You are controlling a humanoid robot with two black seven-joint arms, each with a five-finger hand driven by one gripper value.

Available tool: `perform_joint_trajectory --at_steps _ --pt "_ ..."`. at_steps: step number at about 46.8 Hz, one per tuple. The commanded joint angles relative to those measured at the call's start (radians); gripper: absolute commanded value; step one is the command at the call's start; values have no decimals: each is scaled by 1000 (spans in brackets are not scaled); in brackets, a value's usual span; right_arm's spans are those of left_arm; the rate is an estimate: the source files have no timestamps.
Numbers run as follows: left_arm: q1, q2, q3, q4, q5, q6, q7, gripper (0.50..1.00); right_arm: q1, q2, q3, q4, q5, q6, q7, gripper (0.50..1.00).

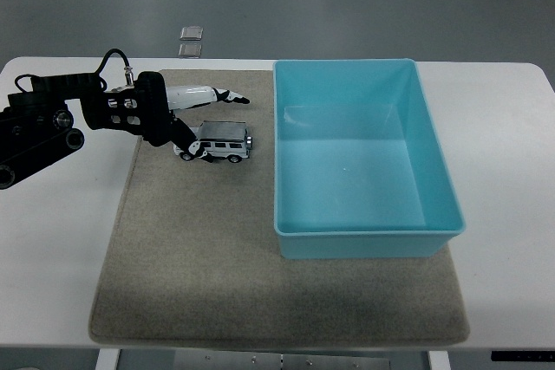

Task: Left hand put the white car in the blue box

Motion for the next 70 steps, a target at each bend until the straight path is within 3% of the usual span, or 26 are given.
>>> perform_joint_trajectory --at_steps 1,5,9,22,27,33,43,51,57,70 --pt "4 -5 0 0 18 26 -2 979 0 0 0 0 0 0 0 936" --pt "4 -7 0 0 55 32 0 962 0 0 0 0 0 0 0 936" --pt "4 -7 0 0 89 32 -2 900 0 0 0 0 0 0 0 936" --pt "5 -7 0 0 106 32 1 814 0 0 0 0 0 0 0 936" --pt "7 -7 2 0 116 32 1 752 0 0 0 0 0 0 0 936" --pt "5 -7 2 0 118 32 3 714 0 0 0 0 0 0 0 936" --pt "7 -7 2 -1 118 32 12 699 0 0 0 0 0 0 0 936" --pt "7 -7 2 -1 118 32 14 615 0 0 0 0 0 0 0 936" --pt "5 -5 2 -1 118 32 29 500 0 0 0 0 0 0 0 936" --pt "-12 4 1 -5 118 22 52 500 0 0 0 0 0 0 0 936"
